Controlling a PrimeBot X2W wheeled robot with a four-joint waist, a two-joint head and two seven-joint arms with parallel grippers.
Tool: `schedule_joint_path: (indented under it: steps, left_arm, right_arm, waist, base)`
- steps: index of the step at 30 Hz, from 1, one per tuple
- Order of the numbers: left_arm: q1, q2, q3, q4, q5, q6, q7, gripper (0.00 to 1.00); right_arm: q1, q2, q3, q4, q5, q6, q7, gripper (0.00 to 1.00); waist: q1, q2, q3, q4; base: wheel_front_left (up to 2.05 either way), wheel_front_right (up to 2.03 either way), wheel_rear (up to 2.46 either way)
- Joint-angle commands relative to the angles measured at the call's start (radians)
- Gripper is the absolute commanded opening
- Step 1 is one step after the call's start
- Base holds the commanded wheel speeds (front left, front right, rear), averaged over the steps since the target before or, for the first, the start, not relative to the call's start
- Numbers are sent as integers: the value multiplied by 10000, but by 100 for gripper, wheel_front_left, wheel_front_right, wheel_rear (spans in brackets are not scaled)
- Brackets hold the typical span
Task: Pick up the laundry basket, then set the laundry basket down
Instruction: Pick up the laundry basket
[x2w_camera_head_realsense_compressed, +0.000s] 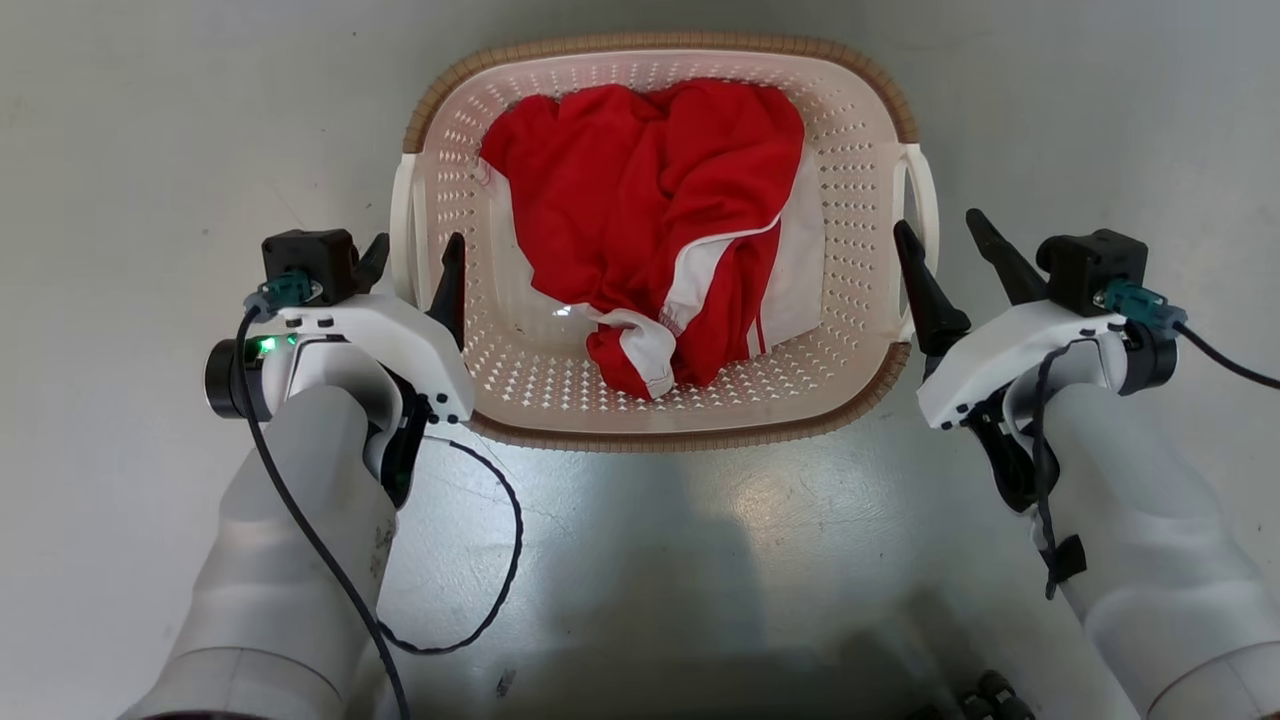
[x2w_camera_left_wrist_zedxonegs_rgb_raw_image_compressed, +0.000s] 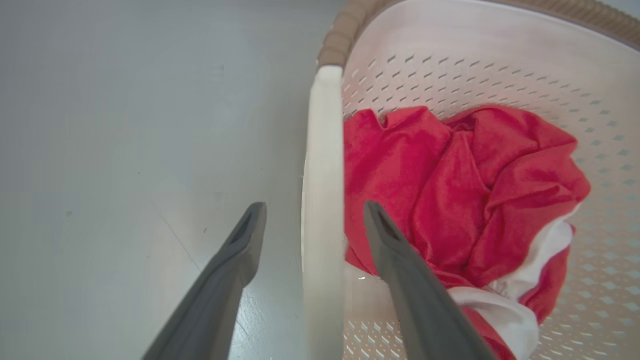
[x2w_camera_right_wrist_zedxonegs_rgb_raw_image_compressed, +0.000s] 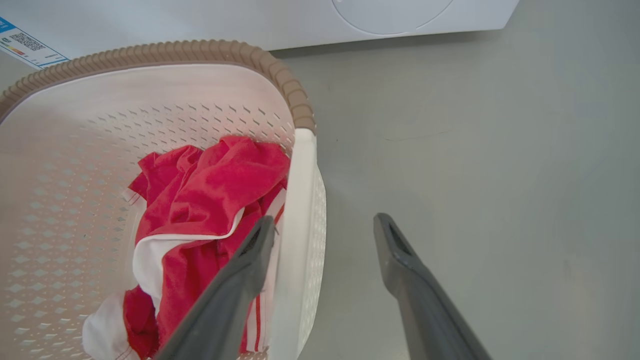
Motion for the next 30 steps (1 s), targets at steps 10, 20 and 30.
schedule_joint_path:
  steps: [10, 20, 30]
  left_arm:
    - [-446, 205, 50, 761, 43, -157, -49, 100]
    - [-739, 201, -168, 1304, -131, -247, -49, 0]
    - [-683, 196, -432, 1506, -404, -270, -49, 0]
  right_arm:
    - [-228, 96, 722, 682, 780, 60, -95, 84]
    - [-564, 136, 1529, 1381, 1687, 60, -95, 0]
    - [-536, 53, 2014, 1464, 2299, 60, -95, 0]
  waist:
    - [-1, 0, 266, 47]
    - [-1, 0, 381, 54]
    - [-1, 0, -22, 74]
  base:
    - [0, 0, 0]
    - [0, 0, 0]
    - [0, 0, 0]
